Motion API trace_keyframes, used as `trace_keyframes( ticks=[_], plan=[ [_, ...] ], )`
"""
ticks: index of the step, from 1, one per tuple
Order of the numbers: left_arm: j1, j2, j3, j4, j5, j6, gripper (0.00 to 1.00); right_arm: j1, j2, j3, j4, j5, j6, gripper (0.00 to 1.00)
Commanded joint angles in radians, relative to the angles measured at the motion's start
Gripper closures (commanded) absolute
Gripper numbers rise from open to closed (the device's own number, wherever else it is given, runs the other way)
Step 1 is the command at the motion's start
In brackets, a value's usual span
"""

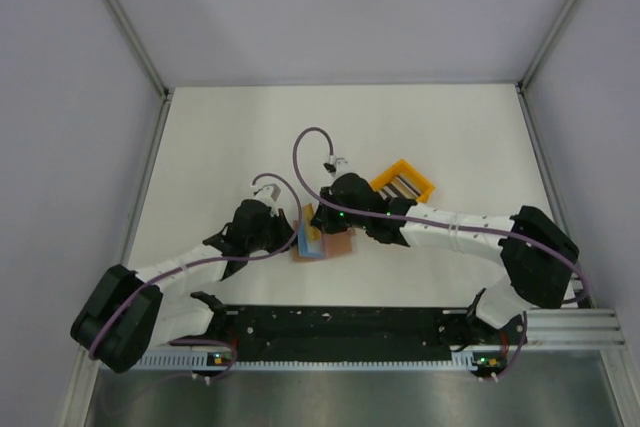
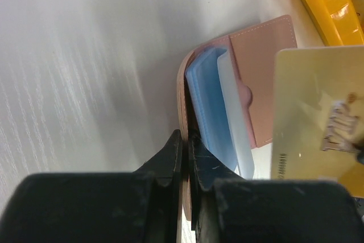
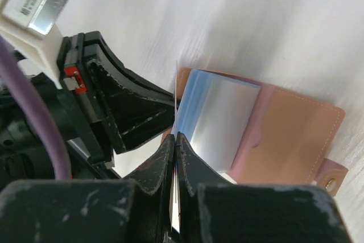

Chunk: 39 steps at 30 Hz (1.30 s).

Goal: Put the credit cards into the card holder
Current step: Turn over the card holder at the center of the board.

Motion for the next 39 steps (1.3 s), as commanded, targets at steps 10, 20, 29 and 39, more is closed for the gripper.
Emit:
trace_keyframes(
  ticks=[10,20,29,39],
  plan=[
    [0.002,-0.049,0.021,0.025,0.020,-0.027,1.00,0.068,0.088,0.082,0.023,0.145,0.027,1.00],
    [0.002,-0.044,0.019,0.014,0.005,-0.020,1.00,0.072,0.062,0.018,-0.120,0.294,0.007,1.00],
    [0.003,-0.006,0.021,0.010,-0.037,0.009,1.00,-0.025,-0.034,-0.116,-0.020,0.118,0.006,1.00],
    [0.003,0.140,0.097,-0.027,-0.022,0.046,1.00,-0.188,-0.016,-0.272,0.326,-0.302,0.070,1.00]
  ],
)
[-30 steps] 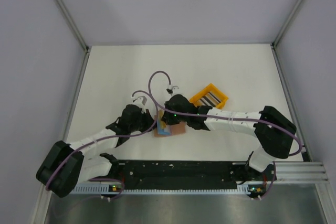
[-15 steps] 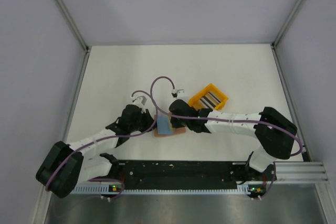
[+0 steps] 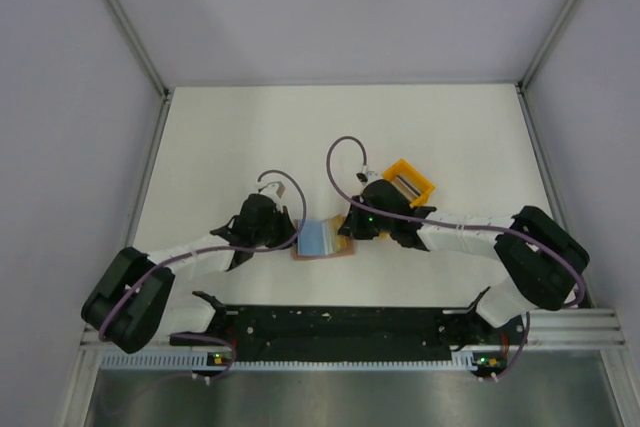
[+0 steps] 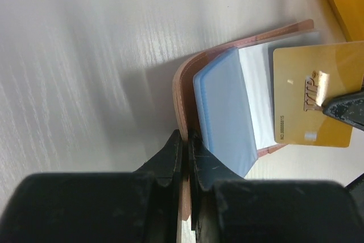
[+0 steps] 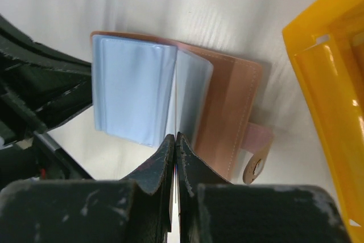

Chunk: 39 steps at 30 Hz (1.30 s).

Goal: Put the credit cards into the card holder
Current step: Turn over the card holder at the center of the board, then insert the credit card into the card holder.

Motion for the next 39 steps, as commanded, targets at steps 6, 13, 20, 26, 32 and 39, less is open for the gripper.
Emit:
trace_keyframes(
  ticks=[6,13,20,26,32,39],
  plan=[
    [0.003,0.100,0.074,-0.007,0.004,0.033,1.00,-0.046,0.059,-0.021,0.256,-0.253,0.065,1.00],
    [0.007,0.112,0.083,-0.041,-0.020,0.024,1.00,-0.047,0.060,-0.045,0.240,-0.180,0.105,1.00],
    [0.007,0.100,0.066,-0.075,-0.010,0.016,1.00,-0.051,0.062,-0.063,0.215,-0.142,0.109,1.00],
    [0.007,0.109,0.059,-0.075,-0.011,0.002,1.00,-0.072,0.063,-0.085,0.232,-0.139,0.118,1.00],
    [0.007,0.112,0.062,-0.067,-0.004,0.010,1.00,-0.081,0.094,-0.087,0.284,-0.185,0.123,1.00],
    [0.009,0.121,0.062,-0.061,0.001,0.004,1.00,-0.083,0.131,-0.097,0.379,-0.225,0.160,1.00]
  ],
)
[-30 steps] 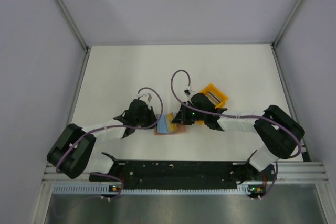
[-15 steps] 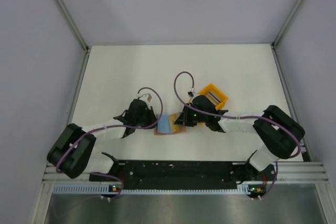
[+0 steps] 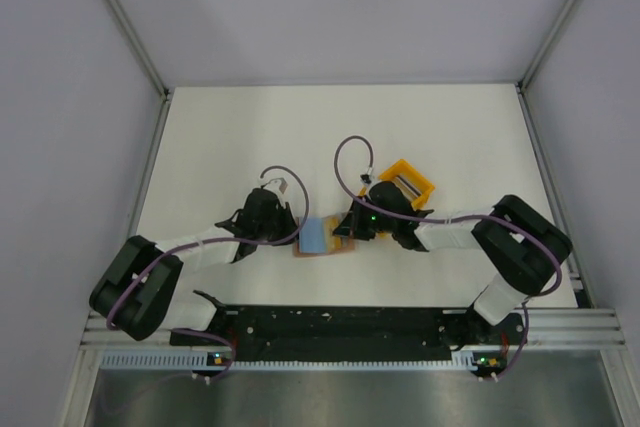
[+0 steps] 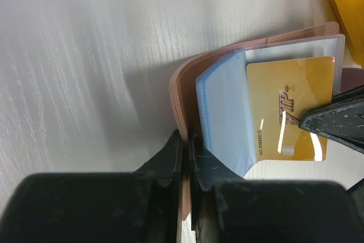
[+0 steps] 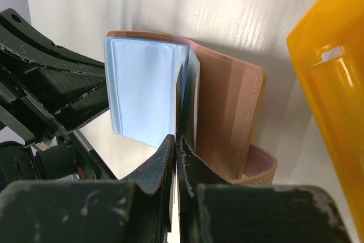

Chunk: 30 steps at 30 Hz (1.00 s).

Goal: Put the credit cards into the card holder
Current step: Insert the credit card into the card holder.

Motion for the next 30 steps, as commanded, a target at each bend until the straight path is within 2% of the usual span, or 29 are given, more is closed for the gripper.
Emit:
trace_keyframes(
  ticks=[1,17,21,30],
  plan=[
    [0.000,0.026,-0.007,-0.044,-0.009,0.006,1.00,-0.005,0.020,-0.010,0.093,-0.024,0.025,1.00],
    [0.002,0.025,-0.007,-0.049,-0.022,0.003,1.00,-0.010,-0.095,-0.031,0.047,0.037,0.010,1.00],
    [0.000,0.023,-0.007,-0.044,-0.016,0.003,1.00,-0.010,-0.064,-0.007,0.013,0.036,-0.007,1.00],
    [0.000,0.021,-0.007,-0.038,-0.004,0.004,1.00,-0.010,0.005,0.004,0.076,0.000,0.013,1.00]
  ],
)
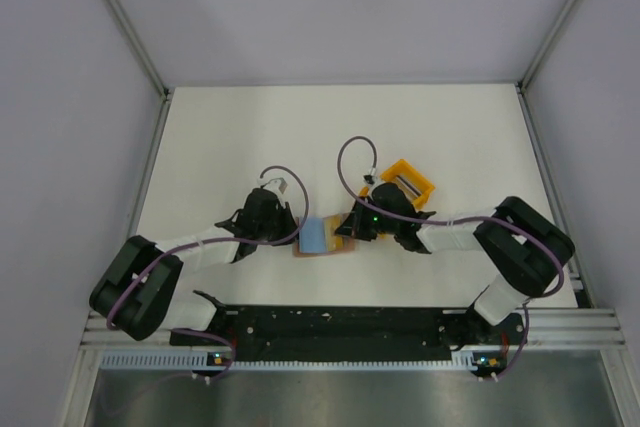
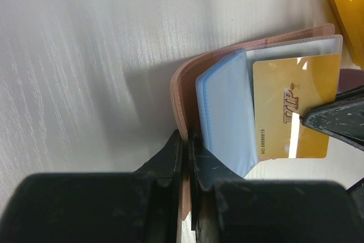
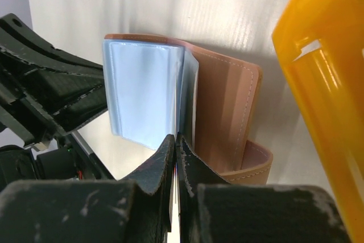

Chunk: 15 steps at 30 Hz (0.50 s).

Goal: Put the credit cards into the card holder
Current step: Insert the credit card into the card holder.

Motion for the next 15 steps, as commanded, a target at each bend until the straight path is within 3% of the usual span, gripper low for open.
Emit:
trace_keyframes(
  ticks=[1,11,15],
  plan=[
    [-0.001,0.021,-0.007,-0.038,-0.004,0.011,1.00,-0.005,0.029,0.028,0.052,-0.017,-0.001,1.00],
    [-0.001,0.023,-0.008,-0.043,-0.010,0.013,1.00,-0.006,0.023,0.010,0.094,-0.031,0.014,1.00],
    [-0.001,0.021,-0.008,-0.046,-0.016,0.013,1.00,-0.005,-0.052,0.019,0.001,0.030,-0.019,1.00]
  ],
)
